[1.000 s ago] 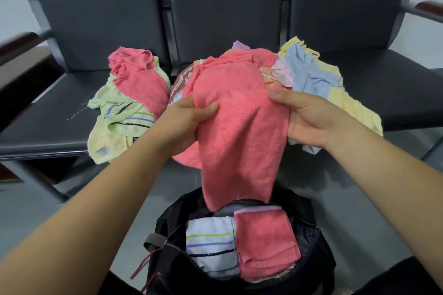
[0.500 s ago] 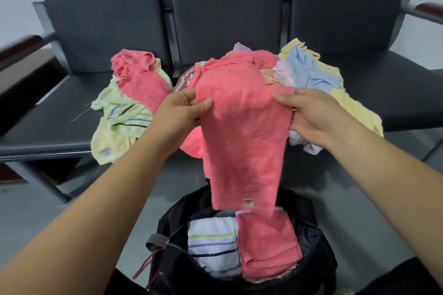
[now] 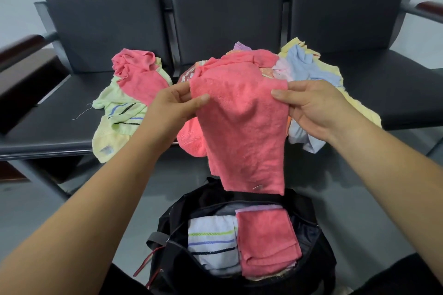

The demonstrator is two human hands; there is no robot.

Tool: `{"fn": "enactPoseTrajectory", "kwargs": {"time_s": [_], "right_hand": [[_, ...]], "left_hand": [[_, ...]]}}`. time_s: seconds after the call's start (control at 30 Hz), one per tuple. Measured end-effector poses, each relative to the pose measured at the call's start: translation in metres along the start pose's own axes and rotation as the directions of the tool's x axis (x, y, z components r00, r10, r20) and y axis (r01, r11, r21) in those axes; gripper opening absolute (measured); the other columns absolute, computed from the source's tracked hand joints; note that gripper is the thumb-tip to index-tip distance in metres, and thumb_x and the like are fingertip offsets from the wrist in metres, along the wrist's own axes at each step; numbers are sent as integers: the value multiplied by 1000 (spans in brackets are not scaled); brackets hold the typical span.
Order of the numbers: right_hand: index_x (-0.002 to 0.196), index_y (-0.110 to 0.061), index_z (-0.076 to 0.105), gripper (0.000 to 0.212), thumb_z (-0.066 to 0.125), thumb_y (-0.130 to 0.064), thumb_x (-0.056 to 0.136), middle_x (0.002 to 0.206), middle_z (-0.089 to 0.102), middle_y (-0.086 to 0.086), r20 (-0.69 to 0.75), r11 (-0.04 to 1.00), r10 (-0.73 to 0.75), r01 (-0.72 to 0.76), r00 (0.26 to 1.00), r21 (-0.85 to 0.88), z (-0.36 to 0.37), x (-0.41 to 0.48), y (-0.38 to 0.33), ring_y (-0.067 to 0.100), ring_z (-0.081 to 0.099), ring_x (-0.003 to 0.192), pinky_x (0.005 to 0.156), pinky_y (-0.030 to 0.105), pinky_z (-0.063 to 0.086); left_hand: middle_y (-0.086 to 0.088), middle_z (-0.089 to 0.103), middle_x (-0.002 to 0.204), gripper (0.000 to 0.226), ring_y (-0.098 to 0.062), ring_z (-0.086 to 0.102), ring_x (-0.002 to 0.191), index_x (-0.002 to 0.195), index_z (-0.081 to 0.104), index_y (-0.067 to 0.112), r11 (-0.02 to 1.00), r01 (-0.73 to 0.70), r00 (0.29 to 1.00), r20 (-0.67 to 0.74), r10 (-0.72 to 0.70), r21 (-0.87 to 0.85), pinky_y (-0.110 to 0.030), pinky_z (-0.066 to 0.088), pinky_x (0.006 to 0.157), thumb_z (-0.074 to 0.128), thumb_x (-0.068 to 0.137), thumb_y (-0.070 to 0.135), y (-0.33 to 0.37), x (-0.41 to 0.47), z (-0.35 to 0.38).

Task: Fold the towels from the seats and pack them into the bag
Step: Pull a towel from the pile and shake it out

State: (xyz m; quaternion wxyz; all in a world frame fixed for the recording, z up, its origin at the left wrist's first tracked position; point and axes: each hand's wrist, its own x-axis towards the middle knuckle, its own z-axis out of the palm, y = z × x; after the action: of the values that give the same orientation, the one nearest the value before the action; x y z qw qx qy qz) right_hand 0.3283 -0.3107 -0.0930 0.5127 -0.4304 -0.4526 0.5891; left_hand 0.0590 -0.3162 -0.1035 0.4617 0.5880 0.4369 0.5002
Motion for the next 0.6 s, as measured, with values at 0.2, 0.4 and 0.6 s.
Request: {"fn": "enactPoseTrajectory", "kwargs": {"time_s": [0.2,0.4,0.6], "right_hand": [[98,-12,74,9,73,-18,92,97,77,2,-99,970,-78,53,992,-239,-4,-2,-2,15,75,89,76,31,60],[106,0,71,33,77,-19,78,104,75,9,-28,995,5,-2,1000,96,-1,-2,-5,18,72,95,85,32,61],[105,7,71,18,69,0,89,111,75,17,-37,996,-19,22,999,86,-6,1,-5,26,71,110,89,30,59]], "left_hand": [[-23,73,105,20,-30,72,100,108,74,1,983,-8,997,-77,22,185,-33,60,88,66,96,15,0,-1,0],[-13,55,80,51,-15,53,67,104,69,-12,999,52,993,-102,-51,0,-20,52,63,75,82,34,-1,3,-5],[-21,73,110,30,-33,70,107,109,74,6,997,41,999,-37,-39,60,-41,53,101,79,82,18,-3,0,-5]]}}
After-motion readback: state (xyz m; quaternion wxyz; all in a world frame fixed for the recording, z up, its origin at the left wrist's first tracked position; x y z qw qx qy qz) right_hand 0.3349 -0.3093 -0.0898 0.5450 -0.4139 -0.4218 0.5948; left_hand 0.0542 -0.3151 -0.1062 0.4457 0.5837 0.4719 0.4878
